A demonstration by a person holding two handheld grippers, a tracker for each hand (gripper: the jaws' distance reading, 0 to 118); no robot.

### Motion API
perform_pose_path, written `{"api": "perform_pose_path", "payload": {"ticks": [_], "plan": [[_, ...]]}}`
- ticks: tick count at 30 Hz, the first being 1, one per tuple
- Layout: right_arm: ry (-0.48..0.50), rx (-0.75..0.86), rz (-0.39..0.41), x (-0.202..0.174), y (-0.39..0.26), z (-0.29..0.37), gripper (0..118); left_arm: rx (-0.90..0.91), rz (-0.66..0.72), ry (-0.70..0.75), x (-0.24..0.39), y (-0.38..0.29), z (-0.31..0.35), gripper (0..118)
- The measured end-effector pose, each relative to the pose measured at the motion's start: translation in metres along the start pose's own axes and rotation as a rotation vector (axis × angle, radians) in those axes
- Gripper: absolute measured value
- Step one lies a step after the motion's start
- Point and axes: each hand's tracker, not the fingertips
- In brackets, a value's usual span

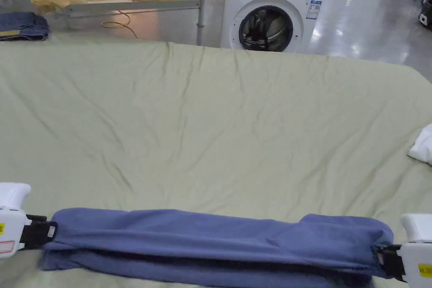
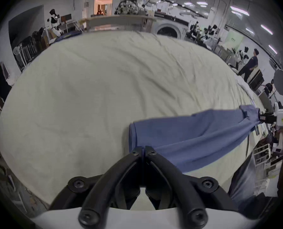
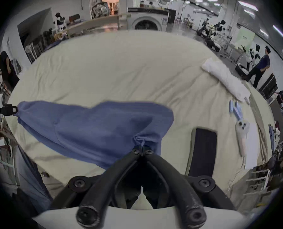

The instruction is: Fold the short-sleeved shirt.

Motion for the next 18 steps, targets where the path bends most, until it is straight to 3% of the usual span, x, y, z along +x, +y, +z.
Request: {"api": "perform_pose_path", "payload": {"ticks": [10, 16, 18], "plan": [[-0.017, -0.053, -0.058, -0.001, -0.024, -0.055, 0, -0.065, -0.007, 0.077, -0.002, -0.013, -0.037, 0], [-0.048, -0.025, -0.092, -0.004, -0.027, -0.057, 0, -0.046, 0.063, 0.081, -0.011, -0.011, -0.040, 0], [-0.080, -0.023, -0.074, -0.005, -0.023, -0.050, 9, -0.042, 0.081, 0.074, -0.014, -0.007, -0.035, 1]]}}
